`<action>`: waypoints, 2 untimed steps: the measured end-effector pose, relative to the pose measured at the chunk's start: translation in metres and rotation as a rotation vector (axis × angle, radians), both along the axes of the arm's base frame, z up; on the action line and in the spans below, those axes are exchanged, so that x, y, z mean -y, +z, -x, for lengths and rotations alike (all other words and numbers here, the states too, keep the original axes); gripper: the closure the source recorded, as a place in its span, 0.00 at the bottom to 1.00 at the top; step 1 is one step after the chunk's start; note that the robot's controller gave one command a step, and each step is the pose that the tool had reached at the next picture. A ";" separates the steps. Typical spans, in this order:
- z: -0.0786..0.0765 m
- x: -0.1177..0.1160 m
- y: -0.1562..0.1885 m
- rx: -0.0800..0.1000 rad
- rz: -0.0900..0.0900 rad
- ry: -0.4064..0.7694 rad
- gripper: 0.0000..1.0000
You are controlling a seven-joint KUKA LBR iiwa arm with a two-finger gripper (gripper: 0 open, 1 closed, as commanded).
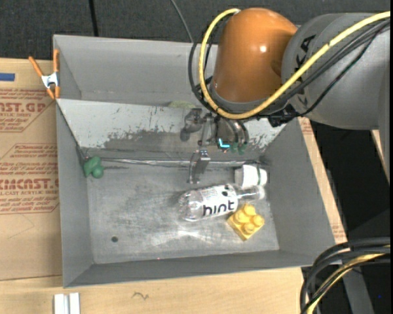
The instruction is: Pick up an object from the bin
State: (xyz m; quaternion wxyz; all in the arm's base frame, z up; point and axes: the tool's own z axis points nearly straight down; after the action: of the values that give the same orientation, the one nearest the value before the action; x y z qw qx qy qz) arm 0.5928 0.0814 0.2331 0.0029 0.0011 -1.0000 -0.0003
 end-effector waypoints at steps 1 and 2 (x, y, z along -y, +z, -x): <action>-0.002 0.000 0.005 0.008 -0.001 -0.002 1.00; -0.002 0.001 0.005 0.008 -0.001 -0.002 1.00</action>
Offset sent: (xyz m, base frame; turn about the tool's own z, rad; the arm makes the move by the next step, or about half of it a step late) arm 0.0000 0.0000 0.0000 0.0000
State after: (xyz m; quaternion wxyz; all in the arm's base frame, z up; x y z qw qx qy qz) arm 0.5944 0.0809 0.2377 -0.0012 0.0002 -1.0000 -0.0007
